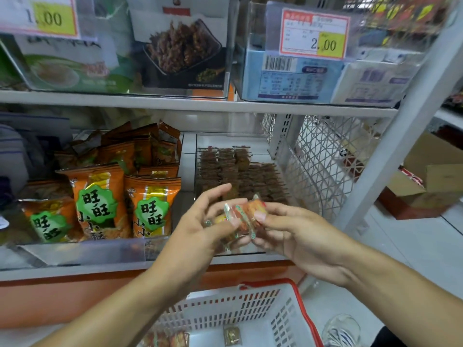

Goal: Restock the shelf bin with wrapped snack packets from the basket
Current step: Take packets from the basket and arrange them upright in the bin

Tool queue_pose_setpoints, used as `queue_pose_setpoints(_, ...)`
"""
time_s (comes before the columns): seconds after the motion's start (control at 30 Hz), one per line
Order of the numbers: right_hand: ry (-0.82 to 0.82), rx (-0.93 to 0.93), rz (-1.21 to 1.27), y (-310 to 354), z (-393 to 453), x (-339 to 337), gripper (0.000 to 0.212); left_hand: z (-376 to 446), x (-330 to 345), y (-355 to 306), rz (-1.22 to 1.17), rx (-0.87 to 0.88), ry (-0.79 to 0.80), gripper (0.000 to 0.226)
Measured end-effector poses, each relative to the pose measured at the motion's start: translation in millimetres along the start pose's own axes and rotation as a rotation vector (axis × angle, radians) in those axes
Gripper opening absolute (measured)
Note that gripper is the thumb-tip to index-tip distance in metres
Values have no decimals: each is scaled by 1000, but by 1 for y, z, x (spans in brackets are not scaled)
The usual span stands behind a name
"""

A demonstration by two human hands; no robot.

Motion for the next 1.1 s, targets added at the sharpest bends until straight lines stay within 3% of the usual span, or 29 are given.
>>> queue_pose_setpoints(0.2, 118, 59, -49, -7, -5, 2, 36, -7, -1, -3, 208, 129, 115, 73)
queue_pose_setpoints(0.4, 212, 22, -156, -5, -6, -1, 44, -4, -1, 0, -72, -69, 114, 110)
queue_pose_setpoints(0.47, 206, -75, -203, -2, -6, -4, 44, -3, -2, 1, -132, -127, 42, 104)
queue_pose_setpoints(0.57, 135, -430, -374, 9, -7, -9, 39, -5, -6, 3, -205, -292, -54, 71)
queue_pose_setpoints(0.63, 112, -633, -454, 12, -10, -8, 37, -9, -4, 3, -263, -443, 5, 48)
queue_pose_setpoints(0.73, 107, -747, -457, 6, -9, -2, 31, -18, 1, -1, -214, -533, 152, 42)
queue_pose_setpoints(0.9, 134, -669, -389, 1, -6, -3, 58, -18, 0, 2, -77, -371, 61, 37)
queue_pose_setpoints(0.93, 106, -617, -331, 1, -5, -5, 59, -17, -2, 1, -62, -335, 37, 37)
queue_pose_setpoints(1.03, 68, -467, -190, 0, -5, -1, 31, -15, -4, -1, -56, -249, -26, 36)
queue_pose_setpoints(1.1, 38, -432, -300, -6, -4, 0, 47, -15, -4, -1, -44, -209, -55, 38)
Point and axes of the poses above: each hand's wrist, its own z-axis towards the middle knuckle, its own x-axis out of the palm, y = z × x, the point moved 3 cm from there along z, towards the middle knuckle, and after that the axes turned 9 degrees about -y, right-handed, at the moved point
